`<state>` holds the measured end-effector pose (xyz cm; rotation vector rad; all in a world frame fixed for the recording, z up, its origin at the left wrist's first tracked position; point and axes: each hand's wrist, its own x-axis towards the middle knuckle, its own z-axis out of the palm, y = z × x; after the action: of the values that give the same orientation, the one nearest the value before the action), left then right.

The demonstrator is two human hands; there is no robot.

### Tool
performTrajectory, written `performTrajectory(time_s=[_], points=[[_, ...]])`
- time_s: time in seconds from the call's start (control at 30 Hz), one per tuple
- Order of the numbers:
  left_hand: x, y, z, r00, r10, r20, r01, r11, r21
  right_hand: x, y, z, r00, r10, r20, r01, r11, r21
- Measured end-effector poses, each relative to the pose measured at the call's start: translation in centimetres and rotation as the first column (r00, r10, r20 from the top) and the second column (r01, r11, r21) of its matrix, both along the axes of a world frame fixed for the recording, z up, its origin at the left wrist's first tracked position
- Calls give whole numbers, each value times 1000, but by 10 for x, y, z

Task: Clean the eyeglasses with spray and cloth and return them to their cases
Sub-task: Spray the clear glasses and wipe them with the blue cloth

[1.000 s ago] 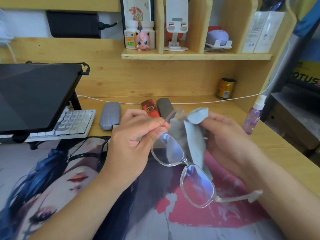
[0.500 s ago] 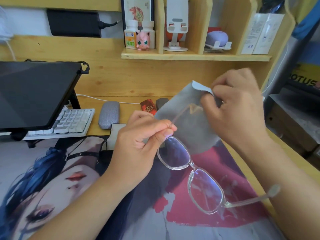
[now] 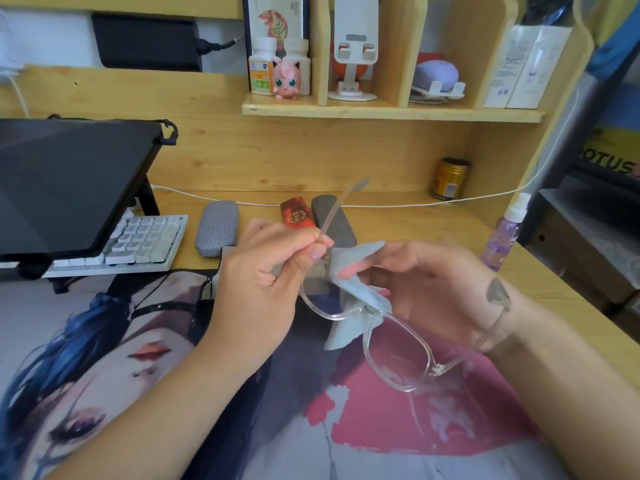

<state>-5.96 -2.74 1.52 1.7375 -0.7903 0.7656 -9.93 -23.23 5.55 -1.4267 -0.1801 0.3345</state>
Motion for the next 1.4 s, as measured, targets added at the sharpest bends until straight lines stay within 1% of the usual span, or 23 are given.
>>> performTrajectory(time_s=[0.03, 0.07, 0.17, 0.23, 0.3, 0.4, 0.47, 0.53, 0.6, 0.7, 0.73, 0.77, 0.8, 0.83, 0.9, 0.97, 1.0, 1.07, 1.13, 1.23, 1.33, 1.4], points=[[0, 1, 1, 1000, 4, 11, -4, 1000, 8, -1, -5, 0, 999, 44, 12, -44, 999, 16], [0, 1, 2, 1000, 6, 26, -6, 1000, 19, -2, -9, -1, 998, 64, 27, -64, 998, 0], [-4, -1, 5, 995, 0, 99, -5, 998, 55, -1, -1, -6, 995, 24, 101, -13, 994, -104], [-5, -1, 5, 992, -12, 129, 4, 998, 57, -1, 6, -10, 992, 10, 122, 5, 992, -125], [-6, -1, 6, 986, -25, 167, 13, 998, 68, -2, 8, -9, 997, 36, 75, -25, 990, -140], [-8, -3, 6, 974, -74, 214, 58, 995, 83, -4, 9, -7, 979, 188, -79, -199, 965, -171], [-8, -5, 6, 975, -94, 203, 78, 993, 87, -5, 8, -9, 950, 264, -165, -286, 950, -128], [-8, -8, 5, 978, -96, 182, 79, 992, 98, -5, 10, -11, 931, 313, -189, -331, 941, -72], [-8, -10, 5, 980, -103, 173, 85, 990, 109, -8, 15, -10, 948, 286, -138, -297, 952, -73], [-7, -9, 5, 985, -94, 144, 78, 991, 109, -11, 24, -9, 991, 132, -36, -135, 986, -102], [-6, -8, 5, 989, -84, 120, 72, 992, 103, -11, 25, -10, 997, 77, -16, -79, 991, -110], [-6, -8, 5, 992, -80, 99, 70, 993, 96, -11, 26, -11, 998, 55, -7, -56, 991, -121], [-6, -7, 4, 993, -80, 89, 71, 993, 94, -11, 26, -11, 997, 73, -14, -74, 990, -122], [-6, -6, 4, 993, -82, 89, 73, 992, 99, -11, 25, -10, 991, 126, -41, -129, 986, -104], [-5, -5, 3, 991, -97, 97, 86, 990, 113, -11, 20, -9, 959, 253, -128, -257, 966, -12], [-5, -5, 4, 985, -137, 103, 125, 985, 117, -10, 13, -8, 902, 377, -210, -366, 926, 88], [-6, -5, 4, 981, -161, 112, 147, 981, 123, -10, 12, -8, 879, 416, -233, -402, 909, 106], [-9, -7, 5, 971, -201, 129, 182, 972, 148, -9, 12, -10, 856, 449, -256, -440, 893, 92], [-10, -9, 5, 967, -225, 123, 204, 966, 161, -11, 15, -12, 874, 414, -255, -415, 908, 50], [-8, -8, 4, 976, -200, 80, 189, 973, 130, -14, 24, -15, 941, 273, -202, -279, 960, -2], [-6, -10, 2, 989, -141, 49, 135, 985, 106, -13, 31, -18, 975, 134, -176, -133, 991, 17], [-8, -12, 1, 990, -142, 11, 140, 985, 96, -13, 33, -19, 982, 58, -177, -52, 998, 36]])
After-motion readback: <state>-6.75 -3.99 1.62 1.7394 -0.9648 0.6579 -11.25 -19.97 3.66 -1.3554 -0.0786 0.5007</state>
